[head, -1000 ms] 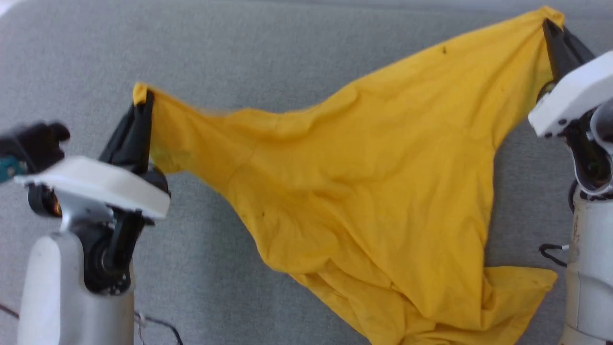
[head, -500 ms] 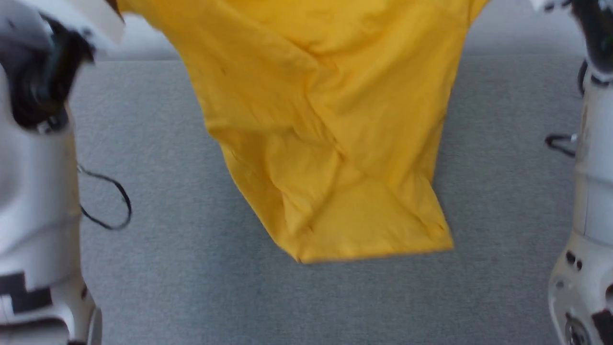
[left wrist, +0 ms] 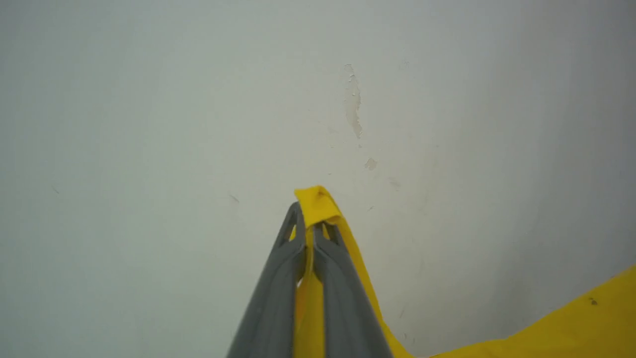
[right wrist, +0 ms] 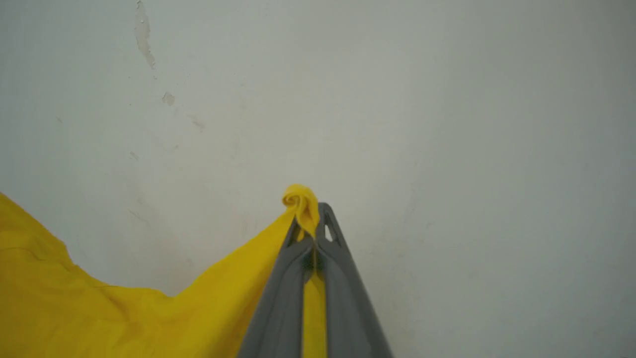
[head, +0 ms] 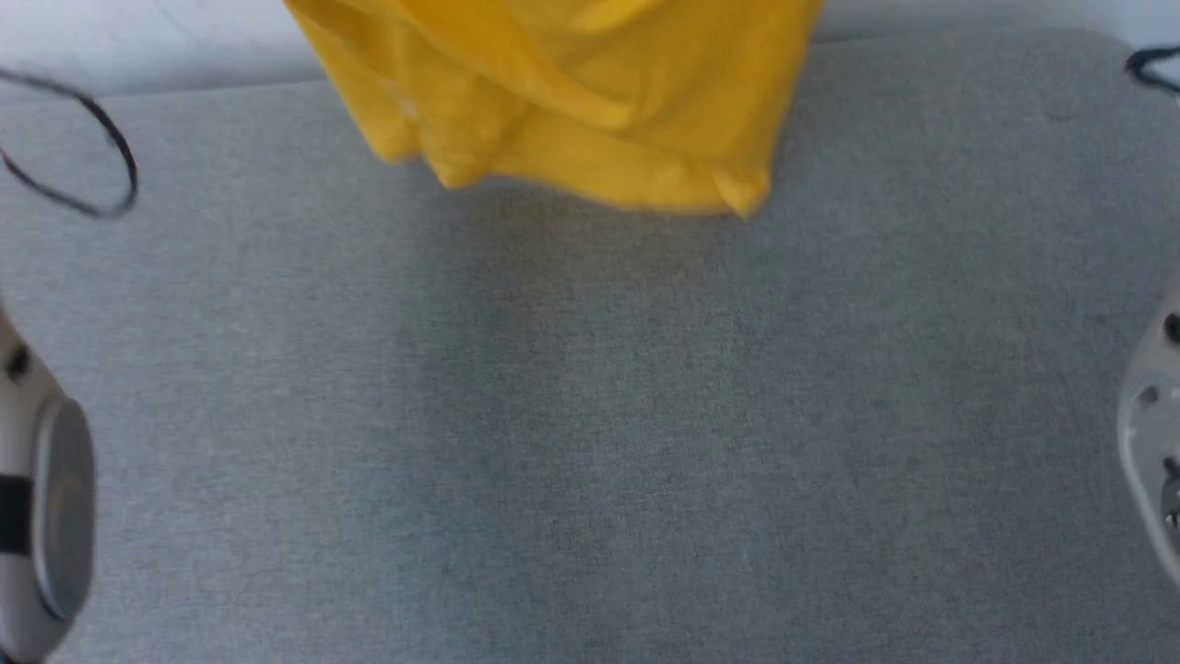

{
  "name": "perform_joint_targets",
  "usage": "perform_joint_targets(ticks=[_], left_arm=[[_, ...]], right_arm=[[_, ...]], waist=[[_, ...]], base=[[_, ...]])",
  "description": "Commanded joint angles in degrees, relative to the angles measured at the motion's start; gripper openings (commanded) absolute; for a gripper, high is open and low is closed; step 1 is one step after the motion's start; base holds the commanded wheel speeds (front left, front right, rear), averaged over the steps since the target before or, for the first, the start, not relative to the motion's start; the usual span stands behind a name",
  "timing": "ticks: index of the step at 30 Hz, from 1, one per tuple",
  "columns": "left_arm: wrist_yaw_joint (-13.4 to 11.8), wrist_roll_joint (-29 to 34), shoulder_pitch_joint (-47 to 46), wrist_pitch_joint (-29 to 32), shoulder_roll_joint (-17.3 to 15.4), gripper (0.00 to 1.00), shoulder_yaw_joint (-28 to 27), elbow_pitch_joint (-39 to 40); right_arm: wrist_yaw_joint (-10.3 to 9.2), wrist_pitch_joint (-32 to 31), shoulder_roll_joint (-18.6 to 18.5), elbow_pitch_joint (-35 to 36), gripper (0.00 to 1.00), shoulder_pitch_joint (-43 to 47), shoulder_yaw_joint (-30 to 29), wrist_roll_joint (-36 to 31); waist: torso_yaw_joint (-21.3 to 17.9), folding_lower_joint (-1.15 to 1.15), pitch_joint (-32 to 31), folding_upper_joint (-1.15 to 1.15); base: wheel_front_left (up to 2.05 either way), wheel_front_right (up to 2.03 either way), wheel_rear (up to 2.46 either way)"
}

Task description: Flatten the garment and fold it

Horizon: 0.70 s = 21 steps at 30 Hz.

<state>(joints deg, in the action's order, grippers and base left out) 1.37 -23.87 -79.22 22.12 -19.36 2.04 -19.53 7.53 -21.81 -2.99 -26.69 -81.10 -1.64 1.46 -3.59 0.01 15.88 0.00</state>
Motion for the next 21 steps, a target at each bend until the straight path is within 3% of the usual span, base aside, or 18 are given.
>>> perform_joint_targets(ticks=[1, 8, 14, 21], left_arm=[[0.0, 0.9, -2.7, -1.3, -0.7, 0.0, -0.1, -0.9], [2.3, 1.4, -9.7, -8.8, -1.7, 0.0, 0.0, -4.1], [5.1, -2.1, -11.2, -16.6, -2.0, 0.0, -0.6, -8.2], [6.0, -6.5, -9.4, -22.3, -2.3, 0.0, 1.9, -11.0]], right_arm=[[-0.04, 0.8, 0.1, -0.9, 0.0, -2.3, 0.3, -1.2], [-0.04, 5.5, 0.1, -4.4, 0.0, -9.4, 0.5, -4.1], [-0.04, 10.6, -0.2, -8.4, 0.0, -13.6, -1.2, -10.2], [-0.04, 16.0, -4.4, -11.9, 0.0, -15.6, -2.1, -16.2]], waist=[[-2.4, -0.01, 4.6, 0.0], [-2.4, -0.01, 10.6, 0.0], [-0.4, -0.01, 13.3, 0.0], [2.4, -0.01, 15.5, 0.0]], base=[[0.0, 0.0, 0.0], [0.0, 0.0, 0.0], [0.0, 0.0, 0.0], [0.0, 0.0, 0.0]])
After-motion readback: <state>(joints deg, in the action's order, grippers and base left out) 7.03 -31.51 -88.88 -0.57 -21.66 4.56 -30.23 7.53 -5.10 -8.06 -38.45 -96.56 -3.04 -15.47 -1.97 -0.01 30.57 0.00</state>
